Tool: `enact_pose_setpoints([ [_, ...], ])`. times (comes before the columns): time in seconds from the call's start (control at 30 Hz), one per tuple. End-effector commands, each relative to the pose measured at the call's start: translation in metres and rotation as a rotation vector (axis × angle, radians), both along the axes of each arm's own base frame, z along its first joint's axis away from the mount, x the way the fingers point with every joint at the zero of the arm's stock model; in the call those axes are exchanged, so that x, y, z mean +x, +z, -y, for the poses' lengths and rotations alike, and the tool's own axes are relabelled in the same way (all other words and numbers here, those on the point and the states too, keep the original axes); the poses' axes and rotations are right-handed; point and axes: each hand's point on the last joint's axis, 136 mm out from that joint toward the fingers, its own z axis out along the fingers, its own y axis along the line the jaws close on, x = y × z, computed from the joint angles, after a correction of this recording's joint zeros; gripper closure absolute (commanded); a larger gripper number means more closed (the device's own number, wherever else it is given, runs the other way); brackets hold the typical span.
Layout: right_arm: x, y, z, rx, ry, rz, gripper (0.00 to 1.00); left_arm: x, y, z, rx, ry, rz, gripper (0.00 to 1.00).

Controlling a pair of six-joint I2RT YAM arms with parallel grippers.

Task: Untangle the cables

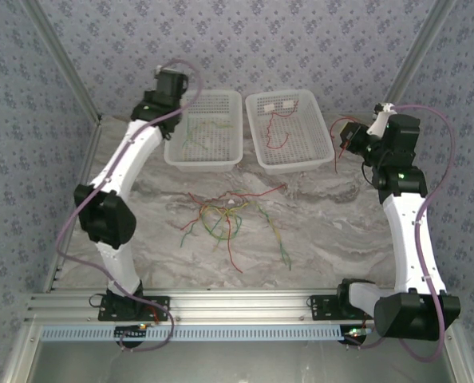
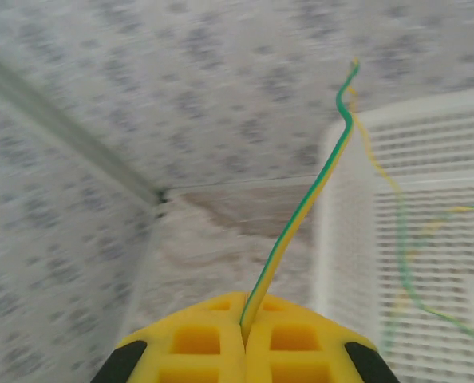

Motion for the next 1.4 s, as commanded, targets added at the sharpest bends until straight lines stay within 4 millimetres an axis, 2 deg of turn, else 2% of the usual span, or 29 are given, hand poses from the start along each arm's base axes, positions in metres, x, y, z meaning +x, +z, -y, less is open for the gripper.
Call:
enact_pose_setpoints([
  [0.0,0.002,-0.001,-0.001,-0.013,0.000,0.011,1.00,0.014,-0.023,0.043,-0.070,-0.133,-0.069,1.00],
  [0.2,-0.001,0.005,-0.007,-0.020,0.035,0.022,1.00,0.034,-0.101,0.048,-0.239,-0.111,-0.274,1.00],
  [0.3,-0.005,0.018,-0.007,-0.048,0.040,0.045,1.00,0.033,-0.128,0.048,-0.276,-0.093,-0.340,1.00],
  [0.37,-0.007,0.032,-0.008,-0.062,0.047,0.067,1.00,0.032,-0.142,0.036,-0.227,-0.033,-0.357,1.00],
  [0.57,-0.006,0.076,-0.026,-0.111,0.109,0.139,1.00,0.021,-0.177,0.021,-0.146,0.079,-0.466,1.00],
  [0.77,0.011,0.120,-0.059,-0.155,0.207,0.222,1.00,0.019,-0.213,0.041,-0.230,0.012,-0.574,1.00],
  [0.9,0.039,0.128,-0.069,-0.150,0.234,0.240,1.00,0.019,-0.232,0.049,-0.282,-0.028,-0.635,1.00],
  [0.97,0.057,0.121,-0.075,-0.132,0.246,0.231,1.00,0.017,-0.238,0.053,-0.308,-0.043,-0.666,1.00],
  [1.1,0.094,0.092,-0.088,-0.154,0.256,0.177,1.00,0.009,-0.258,0.061,-0.372,-0.078,-0.751,1.00],
  [1.23,0.135,0.043,-0.092,-0.179,0.237,0.092,1.00,0.002,-0.274,0.058,-0.362,-0.069,-0.808,1.00],
  [1.37,0.177,-0.020,-0.098,-0.220,0.231,-0.004,1.00,0.005,-0.283,0.051,-0.349,-0.054,-0.803,1.00],
])
